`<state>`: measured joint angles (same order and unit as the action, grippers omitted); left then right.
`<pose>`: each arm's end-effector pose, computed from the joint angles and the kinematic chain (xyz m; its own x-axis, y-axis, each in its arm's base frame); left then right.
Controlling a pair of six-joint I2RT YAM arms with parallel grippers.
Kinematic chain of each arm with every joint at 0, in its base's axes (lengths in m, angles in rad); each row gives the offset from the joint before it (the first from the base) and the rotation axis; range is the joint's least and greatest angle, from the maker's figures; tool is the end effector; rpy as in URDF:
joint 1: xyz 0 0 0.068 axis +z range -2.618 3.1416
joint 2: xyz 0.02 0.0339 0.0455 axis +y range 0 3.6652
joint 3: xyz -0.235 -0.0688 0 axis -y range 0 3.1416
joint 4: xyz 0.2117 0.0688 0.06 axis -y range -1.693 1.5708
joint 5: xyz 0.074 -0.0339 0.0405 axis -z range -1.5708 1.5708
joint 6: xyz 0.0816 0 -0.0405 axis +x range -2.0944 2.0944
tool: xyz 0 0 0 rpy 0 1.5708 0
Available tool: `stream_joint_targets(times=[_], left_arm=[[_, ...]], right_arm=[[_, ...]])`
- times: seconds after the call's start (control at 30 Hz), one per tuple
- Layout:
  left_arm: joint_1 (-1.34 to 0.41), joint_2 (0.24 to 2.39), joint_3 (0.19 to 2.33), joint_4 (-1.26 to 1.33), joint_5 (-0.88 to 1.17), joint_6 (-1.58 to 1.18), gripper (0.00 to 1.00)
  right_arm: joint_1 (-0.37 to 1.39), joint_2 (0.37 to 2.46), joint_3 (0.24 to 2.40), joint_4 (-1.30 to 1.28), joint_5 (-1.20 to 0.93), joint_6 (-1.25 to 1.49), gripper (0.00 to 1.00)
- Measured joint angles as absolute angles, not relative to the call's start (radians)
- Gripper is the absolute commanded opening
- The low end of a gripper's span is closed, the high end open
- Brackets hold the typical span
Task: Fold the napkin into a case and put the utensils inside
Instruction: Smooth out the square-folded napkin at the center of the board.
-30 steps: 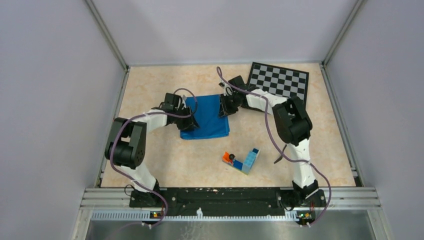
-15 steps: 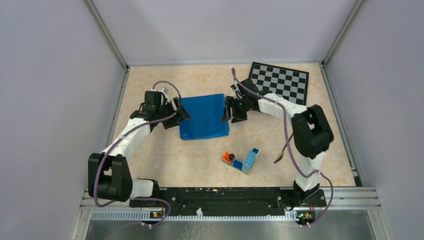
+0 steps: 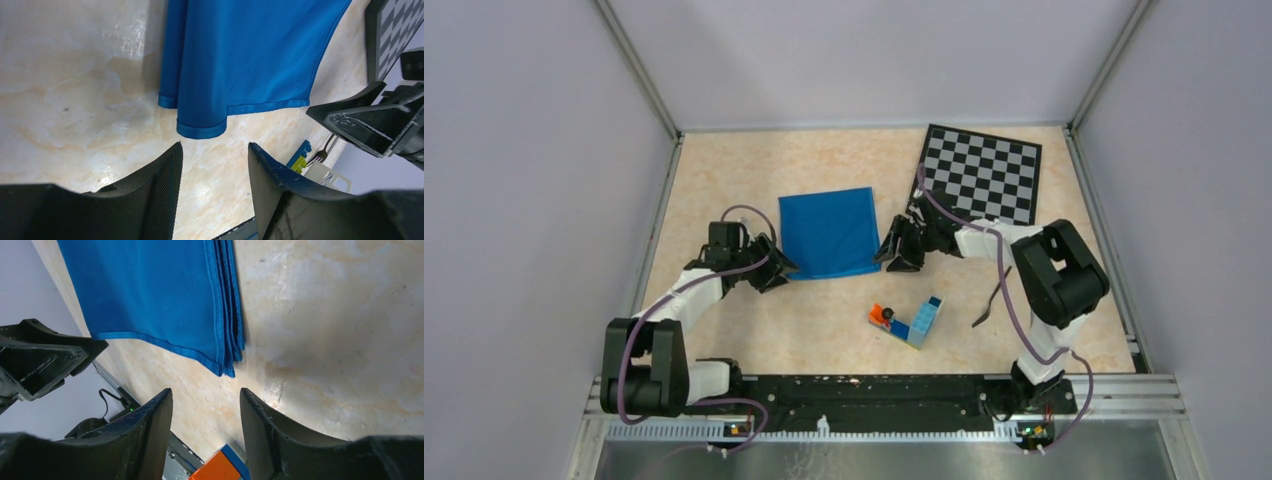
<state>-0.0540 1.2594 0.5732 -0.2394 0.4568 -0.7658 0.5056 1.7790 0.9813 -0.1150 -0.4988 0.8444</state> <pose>0.2360 -0.0488 0.1318 -0.7922 -0.5801 -0.1892 -0.3271 0.6655 -0.6708 0.2859 0.2029 0.1186 -0.9690 0.2139 -0.1233 0.0649 0.7026 0.7086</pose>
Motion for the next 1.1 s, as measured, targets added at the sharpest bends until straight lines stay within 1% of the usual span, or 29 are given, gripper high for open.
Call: stream_joint_targets(times=[0.3, 0.5, 0.8, 0.87, 1.1], left_arm=[[-0.054, 1.266, 0.573, -0.2, 0.456, -0.765, 0.52], [-0.054, 1.269, 0.573, -0.191, 0.456, -0.765, 0.47], [-0.054, 1.27, 0.573, -0.188, 0.451, -0.757, 0.46], [-0.054, 1.27, 0.573, -0.189, 0.449, -0.756, 0.46], [-0.054, 1.27, 0.568, -0.192, 0.438, -0.751, 0.46]], right_arm=[[0.505, 1.836, 0.939, 0.015, -0.51, 0.94, 0.51], [0.505, 1.836, 0.908, 0.068, -0.526, 0.978, 0.46], [0.505, 1.861, 0.901, 0.133, -0.54, 1.022, 0.42], [0.505, 1.863, 0.896, 0.143, -0.541, 1.027, 0.4], [0.505, 1.862, 0.888, 0.153, -0.542, 1.042, 0.27]])
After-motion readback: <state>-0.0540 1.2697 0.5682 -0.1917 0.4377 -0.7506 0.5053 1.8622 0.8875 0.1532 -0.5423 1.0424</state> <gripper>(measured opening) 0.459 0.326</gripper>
